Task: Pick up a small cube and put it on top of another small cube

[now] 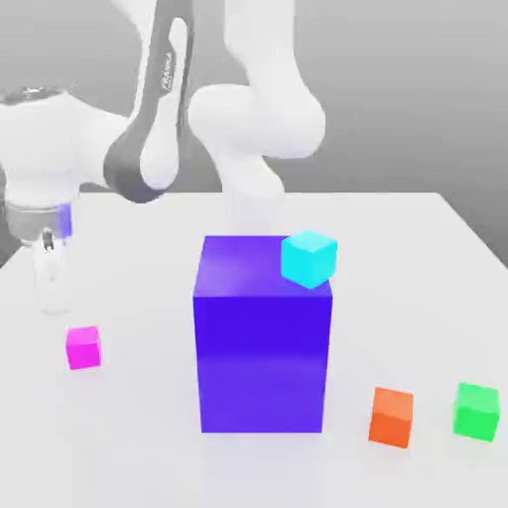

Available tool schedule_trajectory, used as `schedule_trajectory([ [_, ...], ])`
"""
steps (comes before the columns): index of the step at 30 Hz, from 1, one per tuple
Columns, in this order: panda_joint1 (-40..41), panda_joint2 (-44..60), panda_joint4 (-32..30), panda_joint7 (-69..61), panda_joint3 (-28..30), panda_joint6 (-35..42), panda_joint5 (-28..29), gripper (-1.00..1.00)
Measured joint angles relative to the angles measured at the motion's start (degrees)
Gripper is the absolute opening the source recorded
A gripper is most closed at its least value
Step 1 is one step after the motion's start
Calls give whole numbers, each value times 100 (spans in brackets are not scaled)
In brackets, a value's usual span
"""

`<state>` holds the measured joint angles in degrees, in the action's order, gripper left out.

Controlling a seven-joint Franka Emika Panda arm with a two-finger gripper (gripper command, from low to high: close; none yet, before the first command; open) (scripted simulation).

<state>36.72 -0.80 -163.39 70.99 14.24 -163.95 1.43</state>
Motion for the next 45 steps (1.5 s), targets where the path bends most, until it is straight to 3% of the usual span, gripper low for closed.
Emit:
schedule_trajectory([
  [4, 264, 788, 44, -558, -446, -606, -893, 0],
  [7, 735, 1405, 160, -824, -1005, -1104, -1242, 0],
  [8, 885, 1600, 195, -839, -1153, -1262, -1250, -100],
  [16, 885, 1512, 177, -779, -1141, -1199, -1181, -100],
  [23, 531, 298, 20, -181, -690, -179, -278, -100],
  [35, -2010, 1057, 1826, 1357, -2473, 519, -89, -100],
  [45, -3841, 1045, 2295, 3831, -3597, 1085, 246, -100],
])
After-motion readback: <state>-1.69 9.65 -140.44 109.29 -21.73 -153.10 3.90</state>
